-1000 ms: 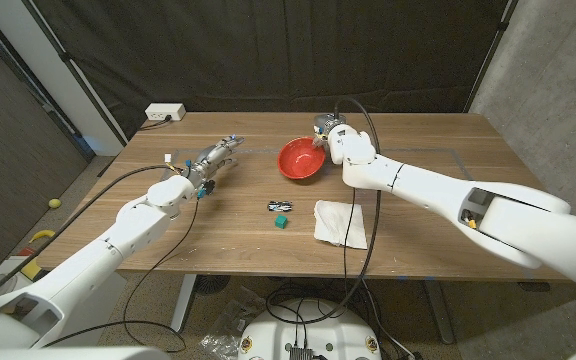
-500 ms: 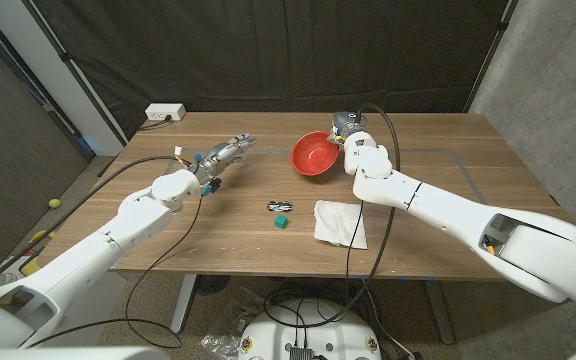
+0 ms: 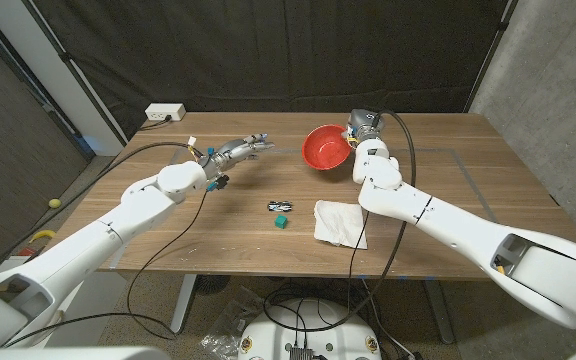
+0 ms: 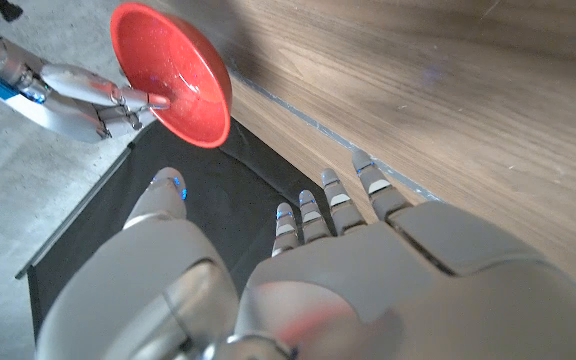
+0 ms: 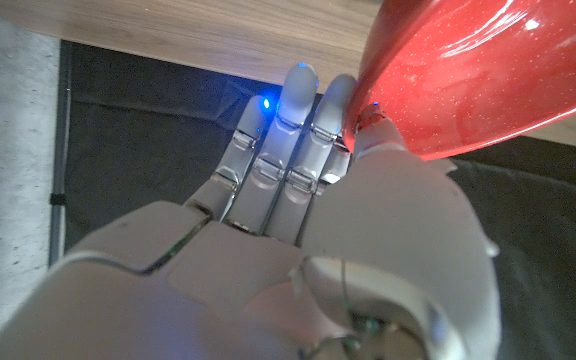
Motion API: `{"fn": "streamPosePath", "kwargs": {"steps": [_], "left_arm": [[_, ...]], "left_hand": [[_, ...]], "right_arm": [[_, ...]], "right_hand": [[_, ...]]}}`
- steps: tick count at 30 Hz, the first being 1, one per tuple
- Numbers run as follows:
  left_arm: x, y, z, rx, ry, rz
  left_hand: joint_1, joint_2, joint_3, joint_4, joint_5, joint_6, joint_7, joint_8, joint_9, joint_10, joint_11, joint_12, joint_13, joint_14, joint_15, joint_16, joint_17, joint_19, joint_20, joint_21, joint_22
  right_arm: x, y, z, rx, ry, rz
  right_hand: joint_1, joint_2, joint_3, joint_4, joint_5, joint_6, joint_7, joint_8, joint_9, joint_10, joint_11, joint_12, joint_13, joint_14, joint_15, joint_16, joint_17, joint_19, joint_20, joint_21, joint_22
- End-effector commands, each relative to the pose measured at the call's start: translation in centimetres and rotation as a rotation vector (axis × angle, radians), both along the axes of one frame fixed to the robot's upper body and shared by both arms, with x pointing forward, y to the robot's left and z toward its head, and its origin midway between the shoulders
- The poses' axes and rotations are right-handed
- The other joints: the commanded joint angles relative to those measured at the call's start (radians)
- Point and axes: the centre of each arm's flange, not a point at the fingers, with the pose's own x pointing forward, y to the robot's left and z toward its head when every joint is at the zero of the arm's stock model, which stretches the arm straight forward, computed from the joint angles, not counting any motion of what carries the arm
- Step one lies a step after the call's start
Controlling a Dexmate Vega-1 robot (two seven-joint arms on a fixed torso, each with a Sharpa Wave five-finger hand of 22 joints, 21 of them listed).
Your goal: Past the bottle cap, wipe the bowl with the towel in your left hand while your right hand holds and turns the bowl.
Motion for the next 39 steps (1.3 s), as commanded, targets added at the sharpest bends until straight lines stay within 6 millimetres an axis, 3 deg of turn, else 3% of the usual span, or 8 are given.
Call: {"fn": "streamPosePath", "kwargs": {"steps": [1, 7, 13, 29, 39], "left_arm": [[-0.9, -3.0, 1.3, 0.190, -0.041, -0.041], [-1.3, -4.4, 1.8, 0.260, -0.064, -0.066], [-2.0, -6.1, 2.2, 0.339, -0.101, -0.094], [-4.4, -9.9, 3.1, 0.549, -0.184, -0.151], [-5.5, -12.1, 2.9, 0.703, -0.236, -0.149]], "left_hand": [[0.011, -0.022, -0.004, -0.009, 0.007, 0.018, -0.004, 0.007, 0.000, 0.019, -0.012, 0.009, 0.005, 0.011, -0.023, 0.007, 0.007, -0.002, -0.002, 0.003, 0.003], [0.035, -0.044, -0.014, -0.026, 0.019, 0.043, -0.020, 0.015, -0.001, 0.045, -0.041, 0.016, 0.006, 0.032, -0.030, 0.013, 0.013, -0.002, -0.003, 0.002, 0.003], [0.049, -0.052, -0.019, -0.032, 0.028, 0.059, -0.035, 0.019, -0.001, 0.062, -0.051, 0.020, 0.007, 0.058, -0.037, 0.026, 0.020, 0.017, -0.010, 0.010, 0.003], [0.088, -0.074, -0.032, -0.052, 0.044, 0.036, -0.053, 0.007, -0.001, 0.034, -0.065, 0.005, 0.012, 0.029, -0.033, 0.017, 0.032, 0.010, -0.004, 0.006, 0.004], [0.129, -0.070, -0.032, -0.062, 0.059, 0.039, -0.094, 0.006, -0.001, 0.034, -0.079, 0.004, 0.015, 0.029, -0.035, 0.018, 0.040, 0.015, -0.003, 0.007, 0.004]], "right_arm": [[-1.8, -2.6, -0.9, 0.113, -0.092, -0.073], [-2.2, -3.7, -1.4, 0.173, -0.132, -0.102], [-3.0, -4.9, -1.6, 0.239, -0.174, -0.138], [-3.9, -7.3, -2.3, 0.347, -0.225, -0.173], [-4.2, -8.5, -2.8, 0.413, -0.245, -0.179]], "right_hand": [[-0.003, 0.006, -0.007, -0.003, 0.011, 0.027, -0.020, 0.003, 0.001, 0.002, -0.003, 0.004, 0.007, 0.016, -0.062, 0.002, 0.011, -0.007, -0.104, 0.015, -0.003], [-0.002, 0.005, -0.010, -0.005, 0.016, 0.033, -0.021, 0.001, -0.002, 0.007, -0.004, 0.000, 0.004, 0.021, -0.062, 0.001, 0.022, -0.006, -0.103, 0.030, -0.008], [0.000, 0.005, -0.013, -0.006, 0.020, 0.034, -0.020, -0.002, -0.003, 0.012, -0.006, -0.003, 0.003, 0.022, -0.062, -0.006, 0.029, -0.008, -0.100, 0.046, -0.014], [0.006, 0.005, -0.021, -0.010, 0.027, 0.042, -0.016, -0.009, -0.006, 0.020, -0.006, -0.009, 0.005, 0.029, -0.062, -0.017, 0.046, -0.014, -0.098, 0.084, -0.034], [0.007, 0.005, -0.025, -0.011, 0.031, 0.045, -0.014, -0.012, -0.004, 0.027, -0.004, -0.014, 0.003, 0.033, -0.062, -0.026, 0.050, -0.016, -0.097, 0.104, -0.047]]}}
